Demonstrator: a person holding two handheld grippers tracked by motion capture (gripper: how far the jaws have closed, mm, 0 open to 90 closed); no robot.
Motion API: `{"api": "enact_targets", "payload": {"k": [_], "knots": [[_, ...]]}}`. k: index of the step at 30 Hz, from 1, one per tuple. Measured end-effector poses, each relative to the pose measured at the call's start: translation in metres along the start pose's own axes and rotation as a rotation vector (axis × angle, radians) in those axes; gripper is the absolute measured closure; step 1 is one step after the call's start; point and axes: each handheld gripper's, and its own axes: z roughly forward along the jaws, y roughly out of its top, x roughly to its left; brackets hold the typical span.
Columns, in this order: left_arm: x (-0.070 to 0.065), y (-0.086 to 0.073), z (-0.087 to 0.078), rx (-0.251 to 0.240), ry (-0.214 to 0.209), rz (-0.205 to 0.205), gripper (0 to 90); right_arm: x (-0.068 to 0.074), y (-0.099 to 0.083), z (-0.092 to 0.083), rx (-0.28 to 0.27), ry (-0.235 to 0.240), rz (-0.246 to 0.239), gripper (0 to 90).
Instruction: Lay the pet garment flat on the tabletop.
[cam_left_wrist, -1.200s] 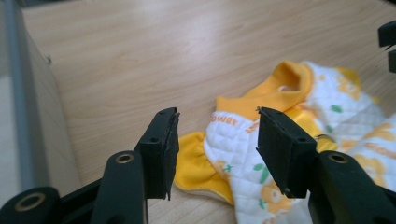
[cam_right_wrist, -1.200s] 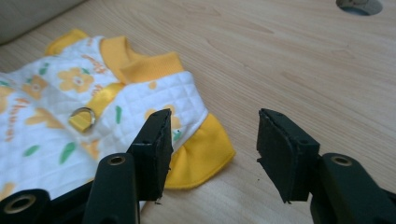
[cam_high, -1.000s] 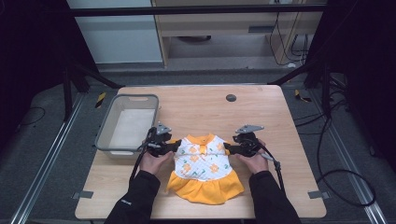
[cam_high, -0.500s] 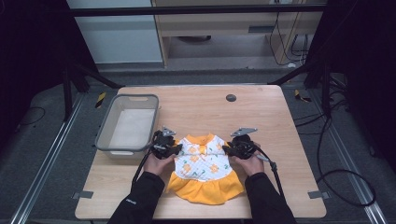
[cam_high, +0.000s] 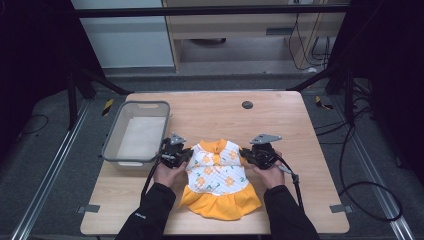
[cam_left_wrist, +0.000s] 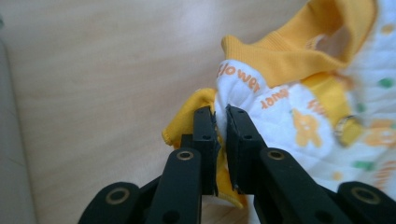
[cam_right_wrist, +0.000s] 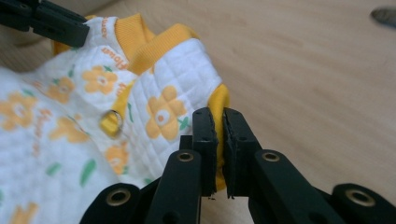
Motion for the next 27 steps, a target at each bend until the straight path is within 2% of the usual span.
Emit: {"api": "enact_targets", "payload": {"k": [5, 8, 10, 11, 12, 13, 15, 16, 18, 21, 27], "knots": [[-0.004, 0.028, -0.023, -0.093, 0.023, 0.044, 82.9, 0.001, 0.02, -0.02, -0.115, -0.036, -0.021, 84.8], [-0.004, 0.046, -0.029, -0.152, 0.057, 0.057, 82.5, 0.0, 0.033, -0.026, -0.172, -0.091, -0.027, 84.5], [-0.002, 0.056, -0.028, -0.181, 0.076, 0.04, 80.2, 0.0, 0.041, -0.026, -0.209, -0.154, -0.038, 83.5], [-0.001, 0.06, -0.027, -0.202, 0.096, 0.035, 75.9, -0.001, 0.044, -0.026, -0.222, -0.186, -0.042, 81.6], [0.0, 0.064, -0.025, -0.217, 0.112, 0.031, 67.9, -0.001, 0.046, -0.024, -0.229, -0.22, -0.04, 76.7], [0.002, 0.066, -0.025, -0.213, 0.111, 0.022, 58.5, -0.001, 0.048, -0.021, -0.224, -0.257, -0.038, 70.7], [0.007, 0.067, -0.026, -0.198, 0.101, -0.008, 48.7, -0.001, 0.048, -0.018, -0.2, -0.288, -0.044, 65.1], [0.008, 0.066, -0.027, -0.196, 0.103, -0.015, 45.0, -0.001, 0.046, -0.017, -0.193, -0.285, -0.051, 62.8], [0.012, 0.061, -0.032, -0.184, 0.105, -0.02, 44.3, -0.001, 0.042, -0.018, -0.185, -0.269, -0.05, 60.3], [0.016, 0.053, -0.04, -0.175, 0.083, -0.037, 42.6, -0.002, 0.036, -0.022, -0.17, -0.241, -0.04, 56.4], [0.015, 0.032, -0.061, -0.144, 0.05, -0.023, 41.8, -0.002, 0.024, -0.042, -0.152, -0.182, -0.021, 50.7]]}}
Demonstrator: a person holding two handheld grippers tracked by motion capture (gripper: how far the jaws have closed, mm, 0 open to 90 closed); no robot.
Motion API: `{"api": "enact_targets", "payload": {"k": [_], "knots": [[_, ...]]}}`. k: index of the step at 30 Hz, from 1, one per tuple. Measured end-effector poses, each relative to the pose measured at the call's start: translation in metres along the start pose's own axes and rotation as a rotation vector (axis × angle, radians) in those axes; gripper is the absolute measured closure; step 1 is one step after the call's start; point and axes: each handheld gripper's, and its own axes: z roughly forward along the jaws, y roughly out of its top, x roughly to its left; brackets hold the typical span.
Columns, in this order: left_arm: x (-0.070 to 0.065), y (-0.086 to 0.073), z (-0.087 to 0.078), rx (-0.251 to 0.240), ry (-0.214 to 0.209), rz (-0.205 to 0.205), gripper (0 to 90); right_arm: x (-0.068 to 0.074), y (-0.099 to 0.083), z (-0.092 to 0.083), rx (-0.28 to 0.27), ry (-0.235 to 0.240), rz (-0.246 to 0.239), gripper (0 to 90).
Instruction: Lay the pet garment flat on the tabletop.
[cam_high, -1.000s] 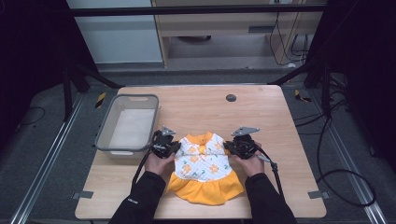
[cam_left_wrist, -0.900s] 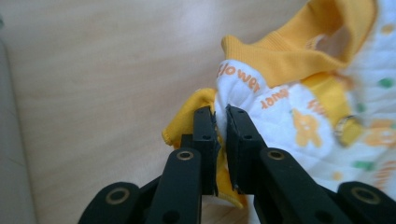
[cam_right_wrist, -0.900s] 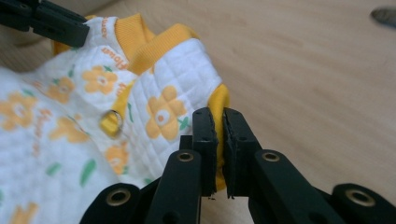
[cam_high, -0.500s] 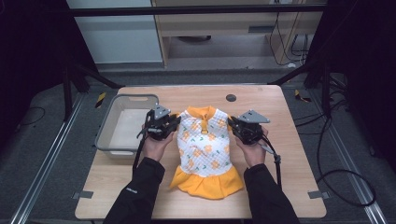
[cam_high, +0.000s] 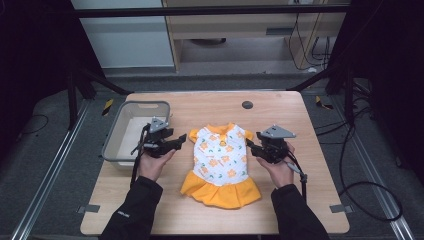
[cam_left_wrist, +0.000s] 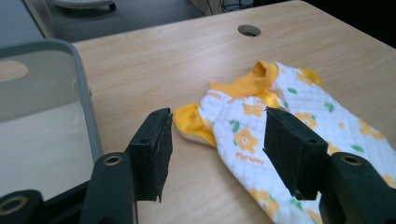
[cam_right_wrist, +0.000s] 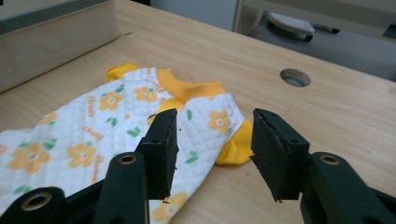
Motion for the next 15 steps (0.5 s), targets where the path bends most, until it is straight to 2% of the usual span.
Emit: {"api": "enact_targets", "payload": {"k": [3, 7, 15], "knots": [[-0.004, -0.011, -0.013, 0.011, -0.02, 0.013, 43.0, 0.0, -0.007, -0.013, 0.028, 0.036, 0.015, 48.0], [-0.011, -0.024, -0.028, 0.02, -0.056, 0.025, 44.4, 0.003, -0.014, -0.028, 0.035, 0.06, 0.017, 47.9], [-0.026, -0.05, -0.04, 0.068, -0.109, 0.058, 47.0, 0.012, -0.034, -0.047, 0.057, 0.103, 0.04, 47.6]]}}
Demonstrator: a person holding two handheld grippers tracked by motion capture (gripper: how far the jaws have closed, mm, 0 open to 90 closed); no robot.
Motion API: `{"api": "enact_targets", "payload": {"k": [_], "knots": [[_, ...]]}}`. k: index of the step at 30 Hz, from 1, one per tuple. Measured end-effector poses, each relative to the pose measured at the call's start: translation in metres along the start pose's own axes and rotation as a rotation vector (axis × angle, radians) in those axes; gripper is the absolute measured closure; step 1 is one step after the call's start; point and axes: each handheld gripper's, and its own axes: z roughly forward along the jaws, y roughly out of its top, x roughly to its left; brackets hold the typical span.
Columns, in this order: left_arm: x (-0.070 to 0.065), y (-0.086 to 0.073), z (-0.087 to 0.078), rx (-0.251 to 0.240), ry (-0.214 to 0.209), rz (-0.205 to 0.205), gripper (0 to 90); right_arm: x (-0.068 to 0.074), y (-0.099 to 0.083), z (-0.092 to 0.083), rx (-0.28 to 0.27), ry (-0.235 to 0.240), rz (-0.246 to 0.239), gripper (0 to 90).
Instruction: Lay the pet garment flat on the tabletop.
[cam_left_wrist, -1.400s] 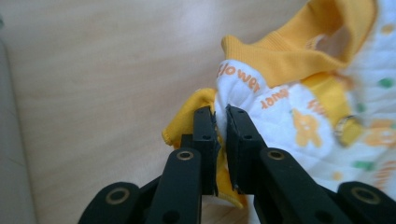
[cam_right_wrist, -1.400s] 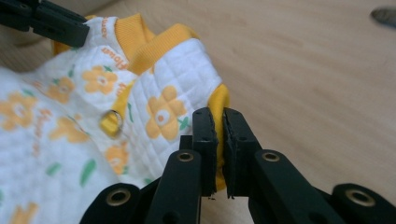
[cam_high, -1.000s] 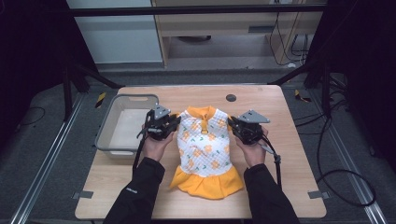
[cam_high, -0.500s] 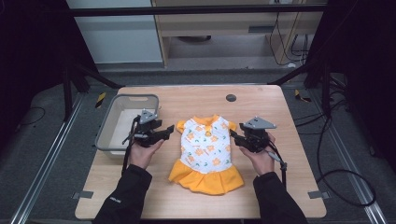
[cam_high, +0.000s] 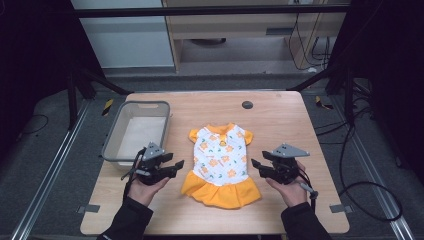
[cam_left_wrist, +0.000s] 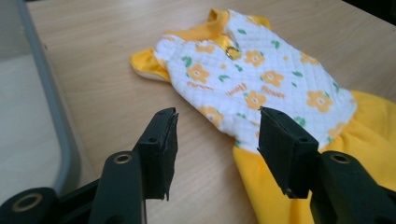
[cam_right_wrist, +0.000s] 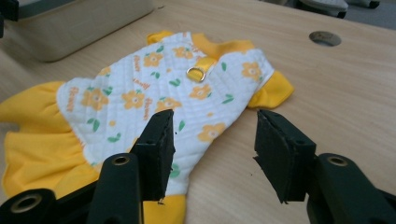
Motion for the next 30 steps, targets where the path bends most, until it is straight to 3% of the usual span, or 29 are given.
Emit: {"api": "enact_targets", "payload": {"k": [7, 13, 17, 24, 30], "knots": [[-0.014, -0.026, 0.002, 0.045, -0.045, 0.008, 48.0, 0.007, -0.023, -0.002, 0.056, 0.055, -0.001, 49.0], [-0.02, -0.041, 0.013, 0.115, -0.04, 0.036, 50.9, 0.011, -0.041, 0.0, 0.106, 0.088, 0.018, 51.5], [-0.021, -0.048, 0.017, 0.143, -0.053, 0.027, 54.9, 0.016, -0.051, 0.004, 0.145, 0.103, 0.012, 54.7], [-0.019, -0.051, 0.023, 0.184, -0.061, 0.023, 70.3, 0.017, -0.061, 0.014, 0.225, 0.108, 0.007, 62.7], [-0.018, -0.053, 0.027, 0.213, -0.078, 0.02, 88.6, 0.02, -0.061, 0.017, 0.263, 0.134, 0.015, 77.4]]}}
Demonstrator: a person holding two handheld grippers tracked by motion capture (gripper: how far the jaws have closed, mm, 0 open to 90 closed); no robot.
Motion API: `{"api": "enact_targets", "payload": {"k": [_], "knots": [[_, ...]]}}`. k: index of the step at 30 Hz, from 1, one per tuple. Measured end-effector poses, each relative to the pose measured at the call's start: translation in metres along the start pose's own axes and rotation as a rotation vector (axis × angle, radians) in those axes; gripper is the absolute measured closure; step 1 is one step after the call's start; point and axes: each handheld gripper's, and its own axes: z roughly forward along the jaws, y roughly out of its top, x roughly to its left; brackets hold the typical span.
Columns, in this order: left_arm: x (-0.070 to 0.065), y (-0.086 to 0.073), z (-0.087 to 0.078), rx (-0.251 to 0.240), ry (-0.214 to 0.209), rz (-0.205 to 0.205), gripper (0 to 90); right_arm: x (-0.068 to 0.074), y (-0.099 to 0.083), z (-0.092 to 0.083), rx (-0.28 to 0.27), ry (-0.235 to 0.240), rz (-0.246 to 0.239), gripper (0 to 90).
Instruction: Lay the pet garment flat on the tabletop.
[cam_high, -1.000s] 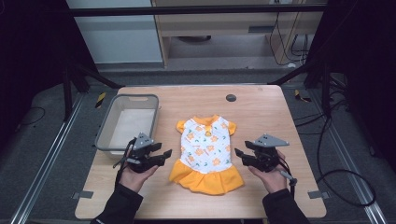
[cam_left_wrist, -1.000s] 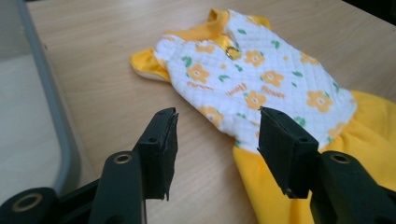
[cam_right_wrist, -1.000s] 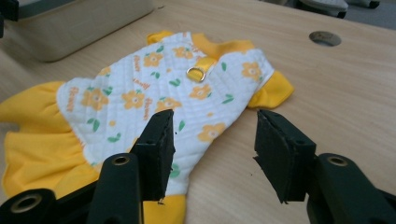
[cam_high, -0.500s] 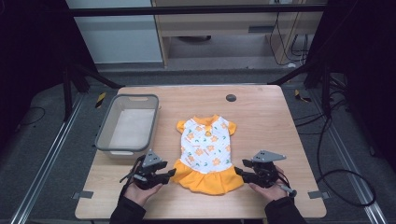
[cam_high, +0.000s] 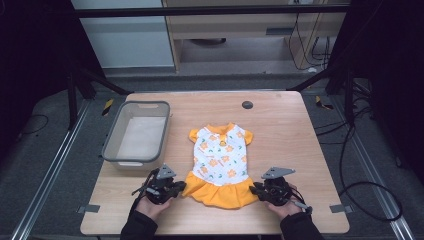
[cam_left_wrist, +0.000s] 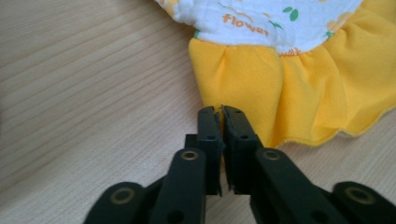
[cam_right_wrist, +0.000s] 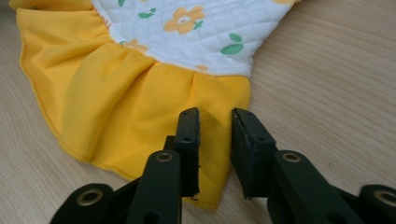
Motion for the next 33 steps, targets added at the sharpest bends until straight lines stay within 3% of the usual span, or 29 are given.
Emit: {"api": "enact_targets", "payload": {"k": [8, 15, 17, 18, 20, 23, 26, 30, 33], "knots": [[-0.003, 0.002, 0.001, 0.004, -0.006, 0.017, 90.0, -0.002, 0.001, -0.001, 0.014, 0.021, 0.013, 86.0], [-0.001, 0.003, -0.002, 0.002, 0.031, 0.02, 90.0, -0.002, 0.002, -0.004, 0.013, 0.007, 0.0, 87.4], [-0.001, 0.001, -0.003, -0.028, 0.038, 0.02, 90.0, -0.003, 0.002, -0.004, 0.01, 0.005, 0.004, 87.3], [-0.002, 0.001, -0.003, -0.037, 0.04, 0.02, 88.1, -0.003, 0.002, -0.004, 0.009, 0.004, 0.003, 87.2], [-0.005, 0.0, -0.004, -0.057, 0.05, 0.012, 60.9, -0.003, 0.002, -0.004, 0.005, 0.003, -0.001, 86.9], [-0.008, 0.001, -0.004, -0.077, 0.029, 0.01, 48.8, -0.003, 0.002, -0.004, 0.007, 0.002, 0.0, 86.6], [-0.009, 0.002, 0.001, -0.062, 0.018, 0.01, 43.2, -0.003, 0.001, -0.003, 0.013, 0.006, 0.004, 86.3], [-0.009, 0.003, 0.014, -0.016, 0.016, 0.003, 43.6, -0.004, 0.001, -0.002, 0.016, 0.007, -0.005, 86.0], [-0.008, 0.003, 0.017, 0.0, 0.018, -0.006, 55.0, -0.004, 0.002, -0.002, 0.017, 0.007, -0.001, 86.2]]}}
